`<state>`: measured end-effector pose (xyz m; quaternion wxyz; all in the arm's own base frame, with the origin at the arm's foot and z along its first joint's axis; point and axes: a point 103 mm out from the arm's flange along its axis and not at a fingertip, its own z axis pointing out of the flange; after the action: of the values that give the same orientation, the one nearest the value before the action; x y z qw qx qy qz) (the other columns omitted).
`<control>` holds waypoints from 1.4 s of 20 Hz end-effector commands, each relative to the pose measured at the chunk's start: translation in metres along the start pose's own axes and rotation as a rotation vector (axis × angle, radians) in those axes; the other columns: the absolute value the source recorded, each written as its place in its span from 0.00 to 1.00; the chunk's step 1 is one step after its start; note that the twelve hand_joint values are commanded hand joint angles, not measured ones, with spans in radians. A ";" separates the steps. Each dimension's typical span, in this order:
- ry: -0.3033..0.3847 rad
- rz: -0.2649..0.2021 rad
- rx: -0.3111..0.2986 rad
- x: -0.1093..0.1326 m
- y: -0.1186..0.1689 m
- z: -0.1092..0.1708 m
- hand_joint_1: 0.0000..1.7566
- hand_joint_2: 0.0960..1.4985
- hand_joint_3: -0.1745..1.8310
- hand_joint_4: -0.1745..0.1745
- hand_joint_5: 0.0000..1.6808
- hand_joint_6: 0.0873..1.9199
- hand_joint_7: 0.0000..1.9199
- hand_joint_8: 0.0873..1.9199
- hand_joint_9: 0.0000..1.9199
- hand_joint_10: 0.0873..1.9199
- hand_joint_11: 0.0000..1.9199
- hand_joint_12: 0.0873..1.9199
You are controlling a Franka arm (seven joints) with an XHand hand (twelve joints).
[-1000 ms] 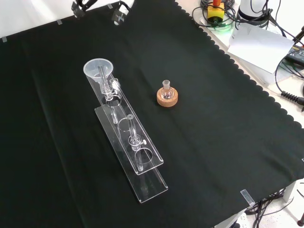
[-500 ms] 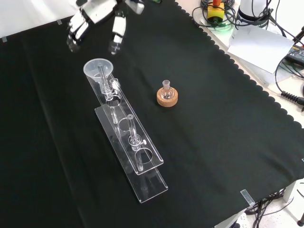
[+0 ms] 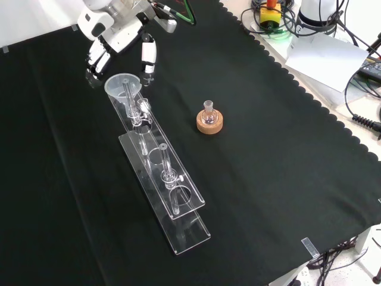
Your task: Pick up the funnel from the transparent funnel stand.
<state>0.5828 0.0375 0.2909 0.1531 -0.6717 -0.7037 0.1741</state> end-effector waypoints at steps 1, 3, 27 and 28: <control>-0.029 0.010 0.010 0.001 -0.002 0.005 0.37 0.53 0.15 0.27 0.10 0.00 0.00 0.31 0.14 0.39 0.17 0.75; -0.043 0.013 0.010 0.002 -0.001 0.007 0.37 0.52 0.15 0.26 0.09 0.00 0.00 0.29 0.13 0.39 0.17 0.74; -0.241 0.034 0.051 0.007 0.017 0.019 0.47 0.37 0.36 0.24 0.12 0.00 0.01 0.34 0.19 0.36 0.21 0.73; -0.264 0.040 0.053 0.007 0.017 0.018 0.48 0.37 0.37 0.24 0.14 0.00 0.03 0.34 0.22 0.35 0.21 0.73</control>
<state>0.5897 0.0436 0.2666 0.0980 -0.6536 -0.7066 0.2530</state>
